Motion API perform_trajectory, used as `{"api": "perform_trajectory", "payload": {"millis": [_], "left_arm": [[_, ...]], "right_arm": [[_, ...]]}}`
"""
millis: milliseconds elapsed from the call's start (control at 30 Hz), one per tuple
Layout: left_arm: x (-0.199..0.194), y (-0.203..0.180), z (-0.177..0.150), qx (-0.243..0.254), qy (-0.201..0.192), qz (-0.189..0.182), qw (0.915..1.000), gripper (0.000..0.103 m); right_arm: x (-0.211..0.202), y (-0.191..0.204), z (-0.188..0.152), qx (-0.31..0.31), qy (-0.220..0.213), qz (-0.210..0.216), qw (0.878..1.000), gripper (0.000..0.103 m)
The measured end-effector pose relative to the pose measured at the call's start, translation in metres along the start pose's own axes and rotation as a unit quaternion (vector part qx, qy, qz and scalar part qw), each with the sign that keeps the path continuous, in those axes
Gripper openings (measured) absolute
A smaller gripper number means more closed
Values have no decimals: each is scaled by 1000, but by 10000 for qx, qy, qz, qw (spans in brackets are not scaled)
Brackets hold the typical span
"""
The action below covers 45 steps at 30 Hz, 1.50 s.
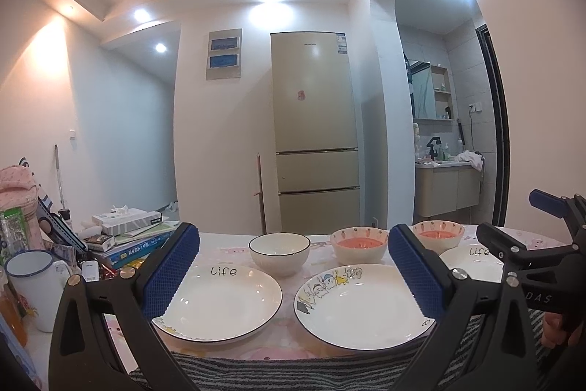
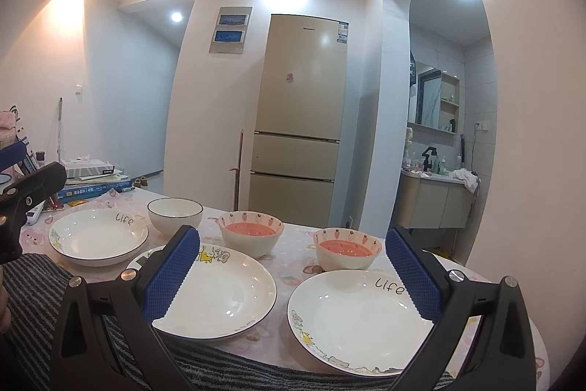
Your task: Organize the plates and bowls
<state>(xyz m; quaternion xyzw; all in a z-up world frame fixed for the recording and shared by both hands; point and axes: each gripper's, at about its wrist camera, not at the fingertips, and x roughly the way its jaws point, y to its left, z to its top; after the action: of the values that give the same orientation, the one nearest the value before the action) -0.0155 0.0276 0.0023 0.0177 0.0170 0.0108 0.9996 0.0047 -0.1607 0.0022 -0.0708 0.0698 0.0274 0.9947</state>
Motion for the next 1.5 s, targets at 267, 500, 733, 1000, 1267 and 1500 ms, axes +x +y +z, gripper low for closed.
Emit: {"api": "perform_trajectory", "payload": {"millis": [267,500,733,1000,1267,1500], "left_arm": [[-3,-4,0,98,-71,24,9999,103],[-3,-3,0,63,-67,151,9998,103],[-2,0,0,-26,-56,128,9999,103],[-5,-3,0,65,-160,135,9998,103],[-6,-4,0,67,-187,207,9996,103],[-6,-5,-1,109,-195,203,9995,103]], "right_arm": [[2,1,0,-74,17,-41,10000,103],[1,7,-1,-166,8,-90,9998,103],[-1,9,-2,-185,41,-165,9997,103],[-6,9,-1,-137,-42,-482,9987,103],[-9,7,0,-143,-75,-448,9989,103],[-12,10,0,-228,-53,-271,9994,103]]}}
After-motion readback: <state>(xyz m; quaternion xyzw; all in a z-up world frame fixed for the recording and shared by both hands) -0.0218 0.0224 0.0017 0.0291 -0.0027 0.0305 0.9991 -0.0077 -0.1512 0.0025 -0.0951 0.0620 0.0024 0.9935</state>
